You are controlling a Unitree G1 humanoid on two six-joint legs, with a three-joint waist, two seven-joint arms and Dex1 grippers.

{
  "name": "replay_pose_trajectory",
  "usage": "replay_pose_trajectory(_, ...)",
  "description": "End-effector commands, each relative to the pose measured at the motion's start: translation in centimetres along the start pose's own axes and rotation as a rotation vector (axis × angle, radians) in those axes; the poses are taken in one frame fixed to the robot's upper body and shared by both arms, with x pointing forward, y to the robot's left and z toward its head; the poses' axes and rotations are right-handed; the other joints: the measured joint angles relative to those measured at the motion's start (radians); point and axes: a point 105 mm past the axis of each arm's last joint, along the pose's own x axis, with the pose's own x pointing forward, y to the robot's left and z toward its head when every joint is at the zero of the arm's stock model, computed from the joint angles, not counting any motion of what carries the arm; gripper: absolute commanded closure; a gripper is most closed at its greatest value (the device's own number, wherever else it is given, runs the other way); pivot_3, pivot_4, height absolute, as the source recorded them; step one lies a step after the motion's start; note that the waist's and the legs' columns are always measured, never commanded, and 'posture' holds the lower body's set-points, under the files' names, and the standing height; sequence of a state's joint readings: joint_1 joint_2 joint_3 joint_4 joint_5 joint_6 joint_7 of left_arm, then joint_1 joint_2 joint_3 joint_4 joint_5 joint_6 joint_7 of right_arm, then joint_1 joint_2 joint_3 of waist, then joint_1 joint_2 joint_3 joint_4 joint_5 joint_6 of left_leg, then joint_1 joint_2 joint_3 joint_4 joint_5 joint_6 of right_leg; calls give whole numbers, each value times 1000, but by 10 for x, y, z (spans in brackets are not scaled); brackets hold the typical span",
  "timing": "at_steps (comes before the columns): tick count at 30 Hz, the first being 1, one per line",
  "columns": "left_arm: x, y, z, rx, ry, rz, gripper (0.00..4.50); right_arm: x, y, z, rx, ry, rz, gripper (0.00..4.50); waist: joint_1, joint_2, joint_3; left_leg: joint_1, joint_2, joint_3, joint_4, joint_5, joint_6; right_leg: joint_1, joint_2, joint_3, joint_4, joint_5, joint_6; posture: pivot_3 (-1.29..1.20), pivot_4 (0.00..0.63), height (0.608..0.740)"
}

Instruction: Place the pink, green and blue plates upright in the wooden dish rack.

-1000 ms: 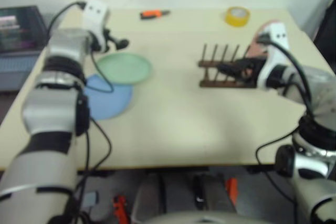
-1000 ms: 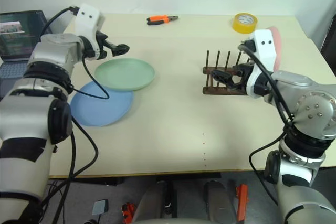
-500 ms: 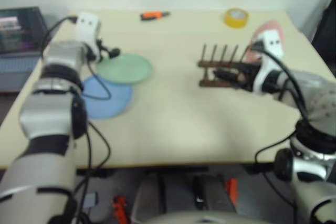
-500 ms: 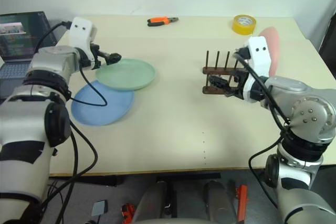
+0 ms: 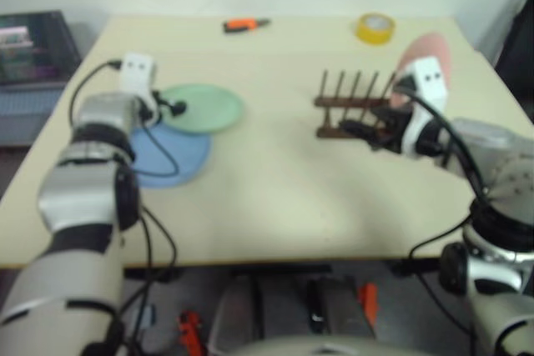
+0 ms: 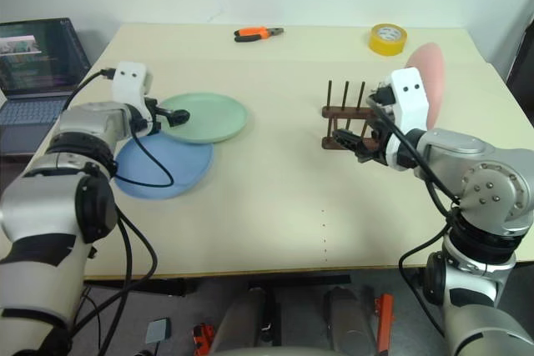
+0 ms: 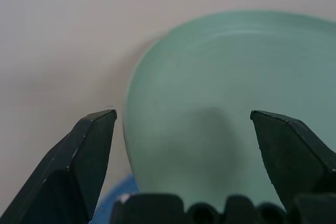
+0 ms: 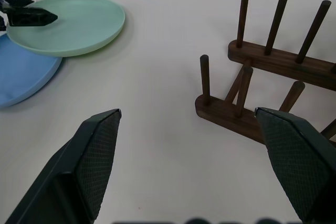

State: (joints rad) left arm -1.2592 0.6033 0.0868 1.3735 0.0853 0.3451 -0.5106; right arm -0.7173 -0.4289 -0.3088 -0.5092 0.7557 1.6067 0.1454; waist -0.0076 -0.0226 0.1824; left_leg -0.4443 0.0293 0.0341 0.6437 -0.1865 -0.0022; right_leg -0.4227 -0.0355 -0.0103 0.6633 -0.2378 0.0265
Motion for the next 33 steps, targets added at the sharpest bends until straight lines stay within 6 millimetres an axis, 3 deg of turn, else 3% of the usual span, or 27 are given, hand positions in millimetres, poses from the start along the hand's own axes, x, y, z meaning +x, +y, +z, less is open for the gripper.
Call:
replay_pose_trajectory(1,-3,5,10,0,-31,25,0,-6,1,5,-38,-20,-14,43,0,0,0,0,0,0,0,0,0,0,0,0,0,0,0,0,150,740)
replay_pose_trajectory(7,-2,0,10,-6,-28,4,0,-5,2,5,-43,-18,-15,43,0,0,0,0,0,0,0,0,0,0,0,0,0,0,0,0,150,740)
replay_pose_trajectory(10,-3,1,11,-14,-35,7,572,-6,0,7,-46,-20,-19,0,0,0,0,0,0,0,0,0,0,0,0,0,0,0,0,0,150,740)
replay_pose_trajectory(21,-6,6,18,-19,-53,23,4466,-6,1,9,-49,-23,-17,0,0,0,0,0,0,0,0,0,0,0,0,0,0,0,0,0,150,740)
replay_pose_trajectory(33,-11,7,37,-47,-116,18,4466,-5,4,10,-57,-26,1,0,0,0,0,0,0,0,0,0,0,0,0,0,0,0,0,0,150,740)
